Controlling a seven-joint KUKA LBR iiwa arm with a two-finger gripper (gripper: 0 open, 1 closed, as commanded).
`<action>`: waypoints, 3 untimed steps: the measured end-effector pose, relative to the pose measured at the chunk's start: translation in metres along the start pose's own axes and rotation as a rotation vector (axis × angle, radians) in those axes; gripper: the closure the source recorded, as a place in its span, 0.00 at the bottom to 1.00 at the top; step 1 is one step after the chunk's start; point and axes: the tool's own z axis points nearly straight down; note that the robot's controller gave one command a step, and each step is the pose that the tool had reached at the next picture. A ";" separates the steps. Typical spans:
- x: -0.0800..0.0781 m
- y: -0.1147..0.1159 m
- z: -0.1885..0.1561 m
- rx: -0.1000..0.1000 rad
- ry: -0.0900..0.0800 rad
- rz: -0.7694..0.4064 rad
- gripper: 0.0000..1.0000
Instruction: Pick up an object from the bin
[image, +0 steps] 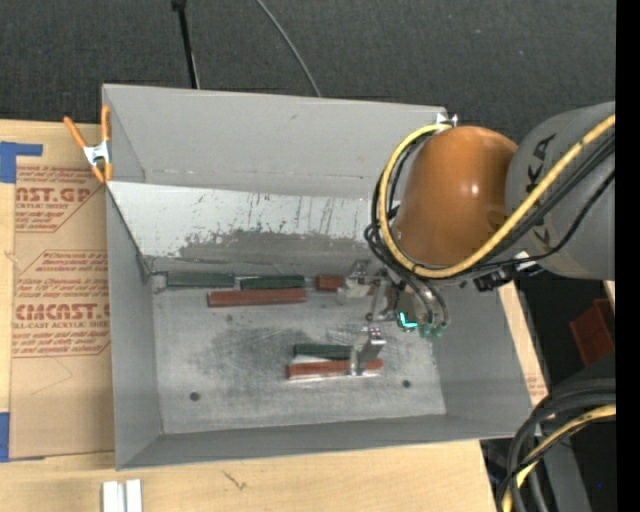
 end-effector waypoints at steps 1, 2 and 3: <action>-0.002 0.000 -0.003 0.000 -0.007 0.000 0.00; -0.002 0.002 0.026 -0.001 -0.012 0.099 0.00; -0.015 0.023 0.134 0.001 -0.006 -0.057 1.00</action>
Offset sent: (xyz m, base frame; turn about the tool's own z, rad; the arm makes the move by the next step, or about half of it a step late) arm -0.0039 0.0072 -0.1385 0.4461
